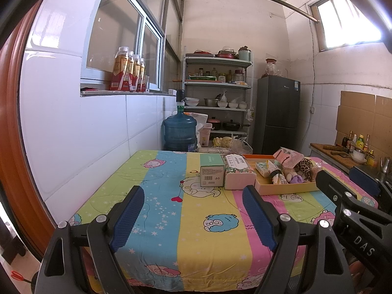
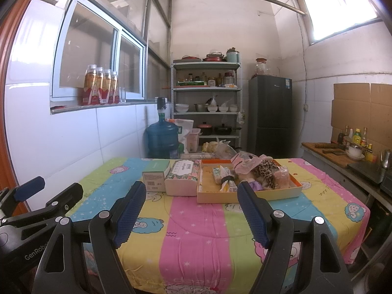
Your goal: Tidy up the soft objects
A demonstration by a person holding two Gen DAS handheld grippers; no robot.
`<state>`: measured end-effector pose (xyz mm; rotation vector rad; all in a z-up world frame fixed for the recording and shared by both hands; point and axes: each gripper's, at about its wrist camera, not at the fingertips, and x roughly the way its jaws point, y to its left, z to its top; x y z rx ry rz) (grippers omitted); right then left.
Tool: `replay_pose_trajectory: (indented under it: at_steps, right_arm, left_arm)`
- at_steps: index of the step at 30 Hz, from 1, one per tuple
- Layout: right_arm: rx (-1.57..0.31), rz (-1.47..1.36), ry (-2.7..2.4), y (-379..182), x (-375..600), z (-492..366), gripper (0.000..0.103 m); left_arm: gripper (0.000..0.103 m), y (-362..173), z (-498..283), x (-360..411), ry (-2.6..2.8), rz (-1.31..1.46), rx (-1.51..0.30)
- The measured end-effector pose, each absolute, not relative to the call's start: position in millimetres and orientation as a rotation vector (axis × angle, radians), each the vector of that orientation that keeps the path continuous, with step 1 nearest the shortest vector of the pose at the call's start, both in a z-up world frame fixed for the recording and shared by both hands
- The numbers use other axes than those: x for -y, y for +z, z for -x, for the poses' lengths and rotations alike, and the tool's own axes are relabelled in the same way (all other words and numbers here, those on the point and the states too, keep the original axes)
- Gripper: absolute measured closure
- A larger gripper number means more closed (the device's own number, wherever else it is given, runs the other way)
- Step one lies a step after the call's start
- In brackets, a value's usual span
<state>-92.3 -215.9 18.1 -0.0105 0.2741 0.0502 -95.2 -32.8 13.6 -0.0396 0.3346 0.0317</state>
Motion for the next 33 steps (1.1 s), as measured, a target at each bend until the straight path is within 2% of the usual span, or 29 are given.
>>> replay_pose_trajectory:
  at_steps: [33]
  right_arm:
    - [-0.274,0.010,0.051,17.5,214.8,92.5,0.025]
  left_arm:
    - [0.021,11.1,96.1,31.6,0.032,0.040,-0.328]
